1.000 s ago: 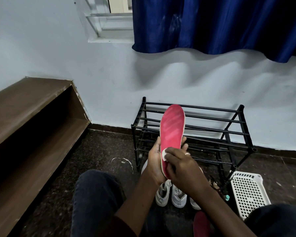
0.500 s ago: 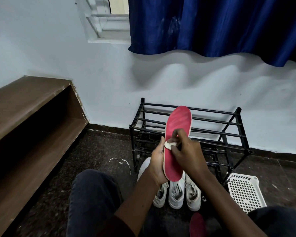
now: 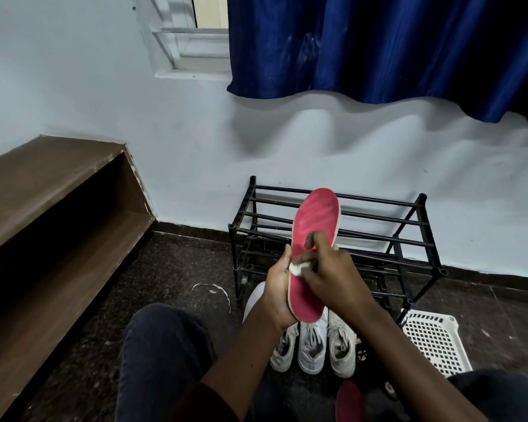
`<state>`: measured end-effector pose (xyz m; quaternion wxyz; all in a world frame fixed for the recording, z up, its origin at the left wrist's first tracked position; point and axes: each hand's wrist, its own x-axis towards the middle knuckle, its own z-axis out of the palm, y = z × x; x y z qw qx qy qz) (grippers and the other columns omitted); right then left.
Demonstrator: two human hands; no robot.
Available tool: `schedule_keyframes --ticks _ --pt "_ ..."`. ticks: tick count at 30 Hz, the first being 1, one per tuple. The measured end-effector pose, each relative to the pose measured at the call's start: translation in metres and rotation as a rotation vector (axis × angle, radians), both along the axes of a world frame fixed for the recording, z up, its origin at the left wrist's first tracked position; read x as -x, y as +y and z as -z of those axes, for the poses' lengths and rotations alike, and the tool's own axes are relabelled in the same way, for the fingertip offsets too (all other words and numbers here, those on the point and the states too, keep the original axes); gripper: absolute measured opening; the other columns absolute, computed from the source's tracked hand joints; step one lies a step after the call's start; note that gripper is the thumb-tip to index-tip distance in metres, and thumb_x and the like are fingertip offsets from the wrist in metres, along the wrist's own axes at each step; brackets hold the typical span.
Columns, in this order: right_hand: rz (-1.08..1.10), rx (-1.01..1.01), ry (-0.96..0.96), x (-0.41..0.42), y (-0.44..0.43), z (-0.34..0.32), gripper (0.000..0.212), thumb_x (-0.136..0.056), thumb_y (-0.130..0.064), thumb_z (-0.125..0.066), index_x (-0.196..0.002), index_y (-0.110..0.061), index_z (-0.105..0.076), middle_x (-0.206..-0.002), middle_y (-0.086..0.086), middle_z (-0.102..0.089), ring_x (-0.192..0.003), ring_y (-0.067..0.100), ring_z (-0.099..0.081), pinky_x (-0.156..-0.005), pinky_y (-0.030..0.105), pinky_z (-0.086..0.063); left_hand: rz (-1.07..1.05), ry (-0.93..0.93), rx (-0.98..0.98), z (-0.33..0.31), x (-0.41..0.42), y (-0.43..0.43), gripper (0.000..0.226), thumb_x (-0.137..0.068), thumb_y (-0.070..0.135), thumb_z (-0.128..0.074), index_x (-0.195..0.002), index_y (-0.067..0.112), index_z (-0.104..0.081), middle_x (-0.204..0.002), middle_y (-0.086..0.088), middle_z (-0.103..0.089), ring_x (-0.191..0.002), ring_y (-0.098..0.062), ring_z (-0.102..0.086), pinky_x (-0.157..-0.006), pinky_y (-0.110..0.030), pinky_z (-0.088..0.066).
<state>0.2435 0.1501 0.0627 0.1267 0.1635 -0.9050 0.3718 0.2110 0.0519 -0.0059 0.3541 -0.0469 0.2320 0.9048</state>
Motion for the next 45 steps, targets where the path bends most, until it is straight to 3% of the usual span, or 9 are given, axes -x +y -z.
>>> schedule_keyframes --ticks 4,8,12,21,27,35,39,43,45 --pt "0.082 0.031 0.034 0.012 -0.001 -0.006 0.035 -0.078 0.008 -0.055 -0.091 -0.017 -0.034 -0.089 0.007 -0.071 -0.081 0.023 -0.066 -0.063 0.020 -0.039 -0.011 0.025 -0.053 -0.004 0.000 0.002 0.061 -0.097 0.049 -0.029 -0.098 0.006 -0.072 -0.099 -0.014 -0.069 -0.096 -0.026 -0.068 -0.082 -0.037 -0.056" --pt "-0.032 0.066 -0.064 -0.009 -0.005 -0.002 0.038 -0.076 0.007 -0.058 -0.088 -0.020 -0.034 -0.087 0.000 -0.072 -0.085 0.004 -0.060 -0.065 0.001 -0.037 -0.017 0.005 0.001 -0.002 0.011 -0.004 0.072 -0.094 0.058 -0.030 -0.138 0.003 -0.043 -0.121 -0.013 -0.055 -0.112 -0.025 -0.057 -0.098 -0.037 -0.046" --pt "-0.138 0.087 -0.215 -0.026 0.000 -0.003 0.041 -0.074 0.005 -0.058 -0.083 -0.025 -0.032 -0.085 -0.005 -0.072 -0.076 -0.002 -0.063 -0.060 0.010 -0.045 -0.010 0.019 0.060 0.008 0.019 -0.007 0.083 -0.090 0.069 -0.022 -0.122 0.003 -0.061 -0.112 -0.006 -0.055 -0.091 -0.014 -0.051 -0.086 -0.027 -0.046" --pt "0.040 0.061 -0.019 0.001 0.002 -0.006 0.035 -0.077 0.004 -0.060 -0.090 -0.016 -0.034 -0.087 0.001 -0.071 -0.080 0.009 -0.064 -0.065 0.015 -0.042 -0.025 0.043 0.020 -0.013 0.005 0.002 0.070 -0.087 0.055 -0.043 -0.139 0.009 -0.040 -0.124 -0.012 -0.047 -0.120 -0.025 -0.047 -0.104 -0.039 -0.037" --pt "-0.152 0.070 -0.182 -0.021 0.002 -0.004 0.043 -0.077 0.004 -0.057 -0.083 -0.028 -0.029 -0.086 -0.004 -0.071 -0.072 -0.007 -0.059 -0.062 0.007 -0.041 -0.012 0.020 0.013 -0.014 0.016 -0.010 0.079 -0.089 0.067 -0.027 -0.121 0.004 -0.061 -0.109 -0.007 -0.057 -0.092 -0.018 -0.061 -0.082 -0.029 -0.053" --pt "0.029 0.000 0.021 0.001 0.002 -0.014 0.031 -0.082 0.003 -0.053 -0.091 -0.016 -0.030 -0.087 0.009 -0.068 -0.078 0.030 -0.062 -0.060 0.029 -0.035 0.035 0.063 -0.004 -0.023 0.006 0.004 0.075 -0.090 0.060 -0.032 -0.145 0.008 -0.033 -0.137 -0.013 -0.045 -0.121 -0.024 -0.051 -0.100 -0.038 -0.043" --pt "-0.048 0.067 -0.021 -0.015 -0.003 -0.006 0.033 -0.083 0.001 -0.055 -0.093 -0.020 -0.031 -0.090 0.008 -0.068 -0.081 0.024 -0.063 -0.065 0.026 -0.039 0.004 0.017 0.001 -0.022 0.017 0.000 0.078 -0.091 0.065 -0.026 -0.134 0.003 -0.048 -0.114 -0.009 -0.058 -0.094 -0.020 -0.065 -0.080 -0.031 -0.056" --pt "-0.183 0.028 -0.066 -0.035 0.007 0.006 0.038 -0.085 -0.004 -0.054 -0.088 -0.033 -0.028 -0.090 -0.006 -0.067 -0.090 0.008 -0.063 -0.073 0.020 -0.046 -0.012 0.037 -0.017 -0.018 0.022 -0.010 0.078 -0.084 0.067 -0.029 -0.119 0.006 -0.062 -0.098 -0.009 -0.066 -0.057 -0.020 -0.064 -0.050 -0.023 -0.053" --pt "-0.177 0.007 -0.063 -0.034 0.013 0.005 0.039 -0.085 -0.006 -0.054 -0.088 -0.034 -0.027 -0.089 -0.004 -0.068 -0.089 0.012 -0.064 -0.074 0.027 -0.047 -0.002 0.035 -0.018 -0.017 0.020 -0.010 0.078 -0.085 0.067 -0.025 -0.115 0.006 -0.065 -0.093 -0.009 -0.066 -0.050 -0.022 -0.062 -0.048 -0.023 -0.051"
